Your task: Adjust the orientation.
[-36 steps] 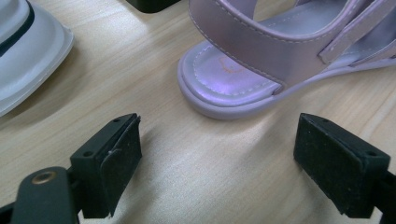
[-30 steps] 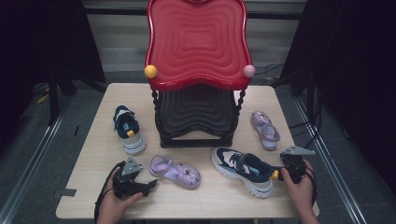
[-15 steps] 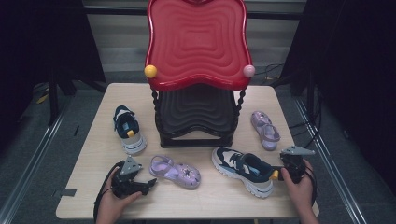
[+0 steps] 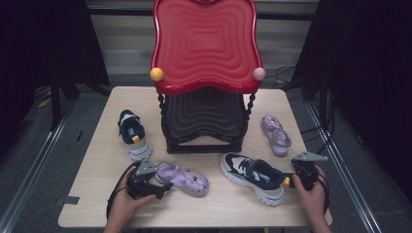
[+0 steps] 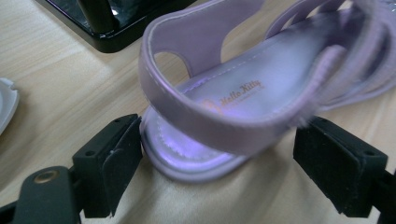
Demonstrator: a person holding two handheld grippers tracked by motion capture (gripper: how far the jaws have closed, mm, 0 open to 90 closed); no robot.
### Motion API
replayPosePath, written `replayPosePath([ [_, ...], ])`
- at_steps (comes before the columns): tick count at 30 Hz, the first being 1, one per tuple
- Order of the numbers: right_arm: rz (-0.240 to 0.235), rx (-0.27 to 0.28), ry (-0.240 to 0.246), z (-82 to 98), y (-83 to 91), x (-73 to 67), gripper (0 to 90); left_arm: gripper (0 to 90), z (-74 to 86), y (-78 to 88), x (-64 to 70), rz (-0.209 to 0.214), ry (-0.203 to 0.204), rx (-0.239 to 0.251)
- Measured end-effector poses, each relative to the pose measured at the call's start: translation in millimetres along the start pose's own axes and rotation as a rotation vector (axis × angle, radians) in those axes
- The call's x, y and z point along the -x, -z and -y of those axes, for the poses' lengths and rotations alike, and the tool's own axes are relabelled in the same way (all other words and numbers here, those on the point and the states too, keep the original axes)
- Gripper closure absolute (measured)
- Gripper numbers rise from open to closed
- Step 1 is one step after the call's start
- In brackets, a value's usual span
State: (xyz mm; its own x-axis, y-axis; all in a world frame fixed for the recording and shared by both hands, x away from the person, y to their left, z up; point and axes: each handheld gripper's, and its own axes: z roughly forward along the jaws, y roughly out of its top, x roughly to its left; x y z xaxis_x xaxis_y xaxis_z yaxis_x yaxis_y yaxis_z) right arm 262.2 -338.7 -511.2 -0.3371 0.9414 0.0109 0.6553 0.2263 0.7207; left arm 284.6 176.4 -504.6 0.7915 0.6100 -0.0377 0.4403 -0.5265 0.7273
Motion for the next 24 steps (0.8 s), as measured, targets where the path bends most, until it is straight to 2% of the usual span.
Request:
replayPosePath([
  [3, 0.0, 0.0, 0.0, 0.0, 0.0, 0.0, 15.2, 15.3, 0.6, 1.2, 1.0, -0.005, -0.001, -0.006],
  [12, 0.0, 0.0, 0.0, 0.0, 0.0, 0.0, 15.1, 16.9, 9.3, 13.9, 8.1, 0.027, 0.018, -0.017],
  [18, 0.0, 0.0, 0.0, 0.0, 0.0, 0.0, 15.1, 18.3, 14.5, 21.2, 13.1, 0.044, 0.009, -0.023],
  [21, 0.0, 0.0, 0.0, 0.0, 0.0, 0.0, 15.1, 19.5, 15.3, 23.0, 12.4, 0.03, 0.005, -0.016],
  [22, 0.0, 0.0, 0.0, 0.0, 0.0, -0.1, 15.1, 17.5, 15.0, 22.6, 11.1, 0.021, 0.003, -0.011],
  [24, 0.0, 0.0, 0.0, 0.0, 0.0, 0.0, 15.1, 15.6, 13.7, 20.9, 6.4, 0.034, 0.012, -0.003],
])
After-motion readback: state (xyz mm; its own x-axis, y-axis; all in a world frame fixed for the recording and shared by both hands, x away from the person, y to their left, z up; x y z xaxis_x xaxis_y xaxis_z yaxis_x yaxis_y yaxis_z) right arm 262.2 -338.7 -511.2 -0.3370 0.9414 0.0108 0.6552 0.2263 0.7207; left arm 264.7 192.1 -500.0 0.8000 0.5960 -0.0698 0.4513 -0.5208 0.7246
